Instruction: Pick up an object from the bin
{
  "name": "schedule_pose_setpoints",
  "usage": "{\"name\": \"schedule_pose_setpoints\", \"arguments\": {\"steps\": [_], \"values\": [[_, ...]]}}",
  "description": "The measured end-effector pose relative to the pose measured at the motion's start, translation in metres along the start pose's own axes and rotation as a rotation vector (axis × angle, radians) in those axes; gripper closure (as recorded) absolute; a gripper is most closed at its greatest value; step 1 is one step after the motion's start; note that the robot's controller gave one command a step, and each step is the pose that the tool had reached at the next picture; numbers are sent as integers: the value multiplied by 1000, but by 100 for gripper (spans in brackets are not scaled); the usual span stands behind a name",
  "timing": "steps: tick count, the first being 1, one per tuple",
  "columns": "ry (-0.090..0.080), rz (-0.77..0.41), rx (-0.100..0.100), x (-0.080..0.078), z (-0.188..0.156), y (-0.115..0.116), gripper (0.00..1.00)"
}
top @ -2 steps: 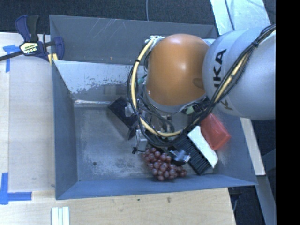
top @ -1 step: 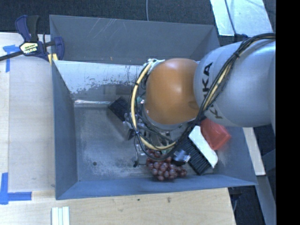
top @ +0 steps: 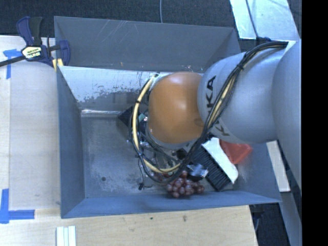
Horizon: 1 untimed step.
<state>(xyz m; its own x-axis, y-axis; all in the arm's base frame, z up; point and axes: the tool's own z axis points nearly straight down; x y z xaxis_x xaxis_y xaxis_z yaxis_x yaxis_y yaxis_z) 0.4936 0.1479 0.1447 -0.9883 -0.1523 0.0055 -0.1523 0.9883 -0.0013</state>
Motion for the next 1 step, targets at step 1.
{"name": "schedule_pose_setpoints", "arguments": {"steps": [1], "values": [[-13, -62, -6, -28, -51, -26, 0]]}}
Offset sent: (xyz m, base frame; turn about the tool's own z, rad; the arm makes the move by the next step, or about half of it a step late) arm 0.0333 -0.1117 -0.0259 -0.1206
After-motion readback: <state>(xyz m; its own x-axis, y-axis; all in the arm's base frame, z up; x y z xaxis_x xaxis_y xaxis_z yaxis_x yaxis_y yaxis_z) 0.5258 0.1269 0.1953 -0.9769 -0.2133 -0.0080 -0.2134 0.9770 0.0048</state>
